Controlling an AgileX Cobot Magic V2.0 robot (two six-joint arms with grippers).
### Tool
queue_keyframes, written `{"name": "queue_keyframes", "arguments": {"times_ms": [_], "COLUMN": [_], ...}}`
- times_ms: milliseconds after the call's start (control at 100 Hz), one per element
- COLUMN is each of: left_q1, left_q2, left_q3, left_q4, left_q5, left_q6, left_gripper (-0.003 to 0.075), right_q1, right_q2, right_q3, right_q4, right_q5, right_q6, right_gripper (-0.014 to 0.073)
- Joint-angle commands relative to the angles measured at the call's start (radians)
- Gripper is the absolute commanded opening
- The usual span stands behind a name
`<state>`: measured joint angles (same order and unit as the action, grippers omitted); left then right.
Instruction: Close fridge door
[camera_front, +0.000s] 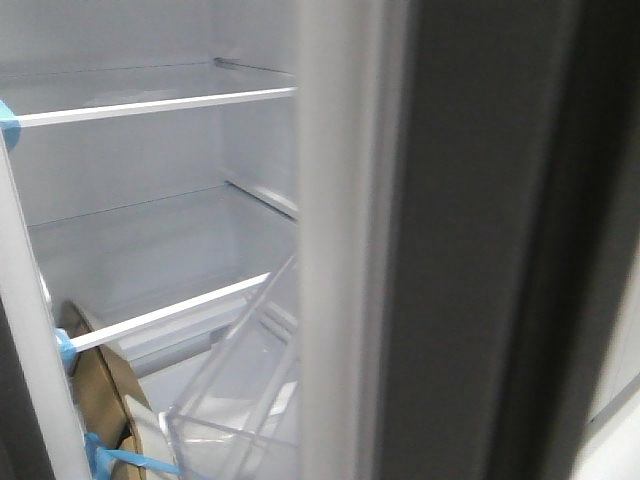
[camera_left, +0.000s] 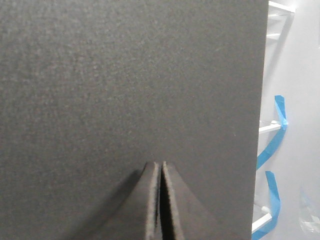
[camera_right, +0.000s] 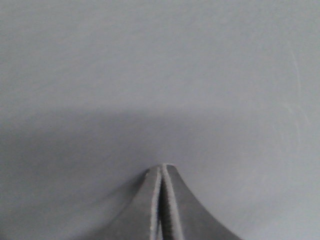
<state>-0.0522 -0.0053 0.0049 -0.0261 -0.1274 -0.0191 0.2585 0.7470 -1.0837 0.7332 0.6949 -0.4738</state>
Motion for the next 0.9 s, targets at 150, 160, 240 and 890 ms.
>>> {"name": "queue_keyframes", "arguments": {"times_ms": [150, 160, 240, 890], "left_q1": [0.006, 0.006, 0.006, 0.006], "left_q2": [-0.01, -0.01, -0.01, -0.01], "left_q3": [0.035, 0.035, 0.035, 0.035], "left_q4": [-0.004, -0.004, -0.004, -0.004], "left_q5": [-0.073, -0.073, -0.073, -0.073], "left_q6": [-0.004, -0.004, -0.004, -0.004], "left_gripper": [-0.002, -0.002, -0.002, -0.002], "right_q1": [0.002, 0.002, 0.009, 0.161], "right_q2": [0.188, 0.194, 0.264, 0.645], "right_q3": [-0.136, -0.139, -0.174, -0.323], "right_q4": [0.136, 0.14, 0.175, 0.196], "right_q5": [-0.055, -0.055, -0.06, -0.331], "right_q6": [-0.105, -0.108, -0.143, -0.225], "right_gripper": [-0.0044, -0.0044, -0.0044, -0.0044]}}
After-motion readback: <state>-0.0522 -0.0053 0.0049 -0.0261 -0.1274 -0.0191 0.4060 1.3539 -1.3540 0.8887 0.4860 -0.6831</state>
